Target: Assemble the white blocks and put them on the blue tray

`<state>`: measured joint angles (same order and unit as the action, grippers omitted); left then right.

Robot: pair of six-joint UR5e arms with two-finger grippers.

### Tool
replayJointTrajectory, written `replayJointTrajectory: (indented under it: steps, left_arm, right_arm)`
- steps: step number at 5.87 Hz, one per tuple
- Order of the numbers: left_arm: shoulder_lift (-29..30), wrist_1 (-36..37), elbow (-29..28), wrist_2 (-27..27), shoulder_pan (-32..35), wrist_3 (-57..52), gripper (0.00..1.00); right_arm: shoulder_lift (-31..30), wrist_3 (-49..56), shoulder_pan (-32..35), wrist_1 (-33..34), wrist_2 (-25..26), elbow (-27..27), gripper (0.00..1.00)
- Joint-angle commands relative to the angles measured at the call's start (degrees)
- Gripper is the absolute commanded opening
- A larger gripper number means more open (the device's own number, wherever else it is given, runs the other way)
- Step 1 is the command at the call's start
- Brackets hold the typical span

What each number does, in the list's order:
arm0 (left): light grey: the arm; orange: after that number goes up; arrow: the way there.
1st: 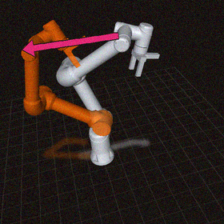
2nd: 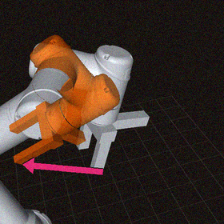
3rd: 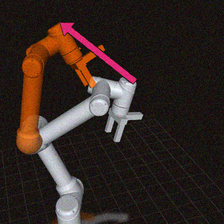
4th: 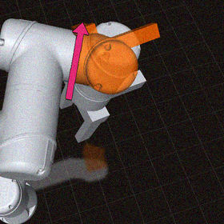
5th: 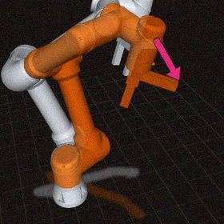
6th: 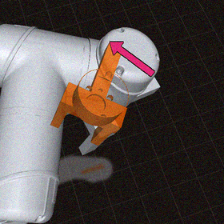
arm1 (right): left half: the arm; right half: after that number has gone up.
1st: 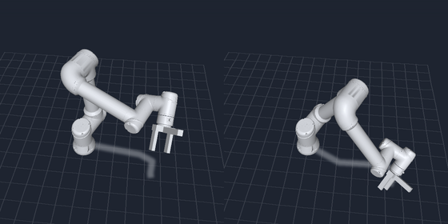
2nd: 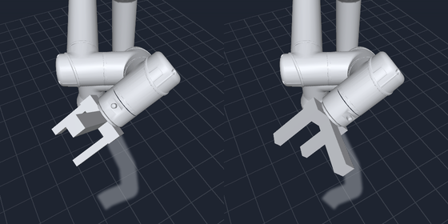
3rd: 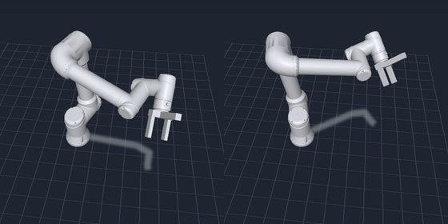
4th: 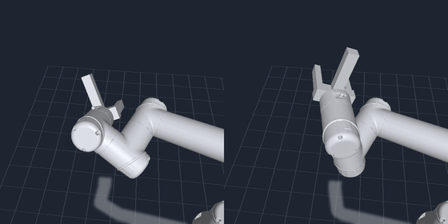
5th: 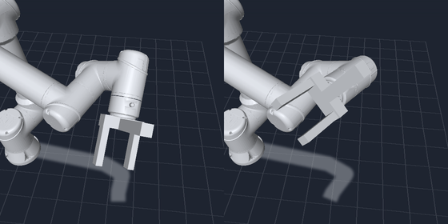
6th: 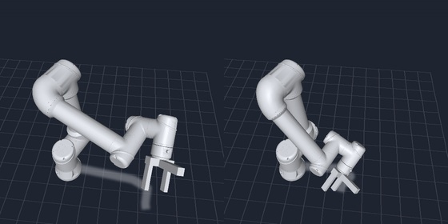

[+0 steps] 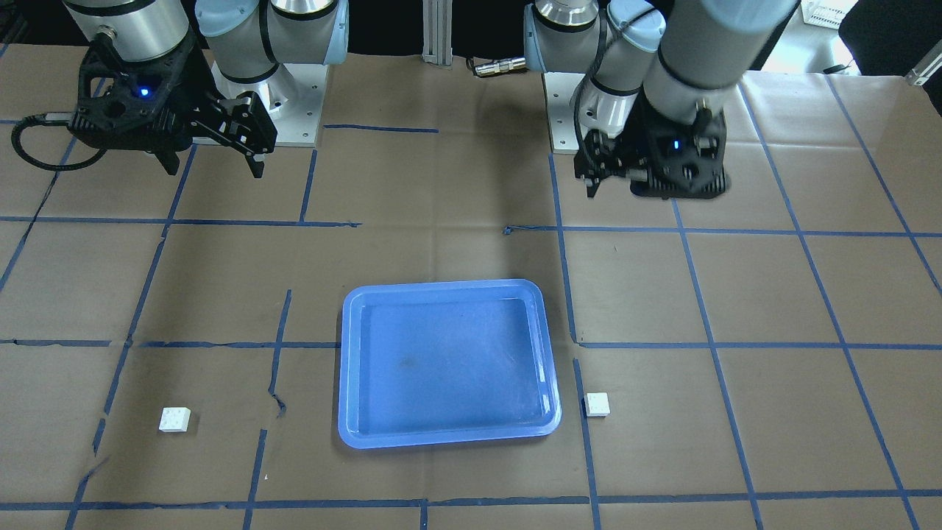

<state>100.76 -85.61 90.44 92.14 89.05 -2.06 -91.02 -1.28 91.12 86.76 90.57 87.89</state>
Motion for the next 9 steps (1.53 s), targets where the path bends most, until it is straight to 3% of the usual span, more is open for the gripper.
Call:
replayJointTrajectory:
  steps: [1, 3, 4, 6, 7, 8, 9]
  left_arm:
    - [15.7, 23.5, 0.6, -0.1, -0.6, -1.1, 1.0]
    - [21.6, 32.9, 3.1, -0.4, -0.6, -1.4, 1.0]
    - [22.8, 37.8, 5.2, -0.6, -0.6, -1.3, 1.0]
    - [23.0, 38.3, 5.7, -0.6, -0.6, -1.8, 0.99]
    - [23.0, 38.4, 5.5, -0.6, -0.6, -1.9, 0.72]
    - [22.9, 38.5, 5.4, -0.6, -0.6, -2.1, 0.39]
    - [22.8, 38.5, 5.4, -0.6, -0.6, -2.1, 0.15]
  right_arm:
    - [0.1, 10.3, -0.2, 0.9, 0.0, 0.4, 1.0]
    - [0.8, 27.1, -1.8, 1.6, 0.0, 0.4, 1.0]
    - [1.5, 44.3, -3.8, 5.2, -0.1, 0.4, 1.0]
    - [6.2, 71.9, -7.5, 7.0, -0.7, -0.8, 0.99]
    - [9.2, 84.5, -8.9, 7.7, -0.9, -3.3, 0.99]
    - [14.4, 93.5, -11.7, 7.6, -4.5, -9.3, 0.99]
    - [20.7, 99.3, -13.8, 6.7, -5.9, -15.8, 0.99]
